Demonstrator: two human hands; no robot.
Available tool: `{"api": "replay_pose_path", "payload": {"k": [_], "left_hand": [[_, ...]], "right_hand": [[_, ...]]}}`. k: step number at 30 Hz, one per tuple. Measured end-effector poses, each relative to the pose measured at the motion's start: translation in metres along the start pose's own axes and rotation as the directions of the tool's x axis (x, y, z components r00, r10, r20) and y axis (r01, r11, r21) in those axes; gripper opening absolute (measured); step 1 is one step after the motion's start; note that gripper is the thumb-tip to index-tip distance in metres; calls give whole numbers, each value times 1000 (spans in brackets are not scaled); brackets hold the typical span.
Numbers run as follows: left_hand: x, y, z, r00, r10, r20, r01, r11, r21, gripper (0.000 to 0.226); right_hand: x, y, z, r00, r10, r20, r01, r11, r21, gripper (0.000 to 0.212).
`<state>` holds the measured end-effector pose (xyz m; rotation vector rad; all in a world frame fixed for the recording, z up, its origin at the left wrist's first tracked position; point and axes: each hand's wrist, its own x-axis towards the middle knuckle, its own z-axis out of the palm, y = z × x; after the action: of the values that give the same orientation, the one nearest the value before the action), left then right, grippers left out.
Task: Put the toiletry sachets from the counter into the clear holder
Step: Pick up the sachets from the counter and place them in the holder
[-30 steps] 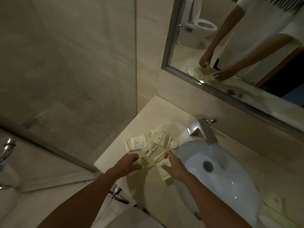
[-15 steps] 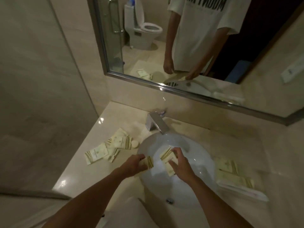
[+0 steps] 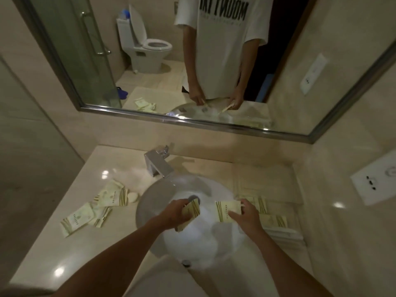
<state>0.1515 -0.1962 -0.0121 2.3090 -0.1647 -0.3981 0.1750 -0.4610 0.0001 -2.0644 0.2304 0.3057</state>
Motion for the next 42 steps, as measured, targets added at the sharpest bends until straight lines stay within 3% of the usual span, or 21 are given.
{"api": "replay_pose_path", "payload": {"k": [4, 8, 13, 16, 26, 36, 39, 42], "left_hand": [[15, 24, 10, 1000, 0, 0, 0, 1000, -23, 20], [31, 36, 20, 999, -34, 5, 34, 999, -25, 35], [44, 52, 31, 998, -62, 18, 63, 996, -61, 18], [48, 62, 36, 997, -78, 29, 80, 994, -79, 15], [67, 76, 46, 993, -93, 77, 94, 995, -12, 23], [73, 69, 56, 985, -140, 100, 132, 988, 78, 36], [73, 74, 55, 984, -137, 114, 127, 988, 89, 36], [73, 79, 54, 983, -127, 132, 115, 989, 96, 35]], "right_hand": [[8, 17, -31, 988, 94, -126, -83, 992, 92, 18], [19, 35, -54, 950, 222, -220, -180, 964, 195, 27], [39, 58, -71, 880, 414, -232, -297, 862, 410, 37], [50, 67, -72, 850, 483, -212, -360, 825, 435, 45], [81, 77, -57, 819, 548, -169, -457, 802, 385, 47], [87, 78, -53, 756, 637, -149, -514, 719, 468, 42], [87, 77, -55, 762, 620, -189, -489, 742, 459, 31], [82, 76, -61, 786, 563, -256, -475, 814, 334, 25]]}}
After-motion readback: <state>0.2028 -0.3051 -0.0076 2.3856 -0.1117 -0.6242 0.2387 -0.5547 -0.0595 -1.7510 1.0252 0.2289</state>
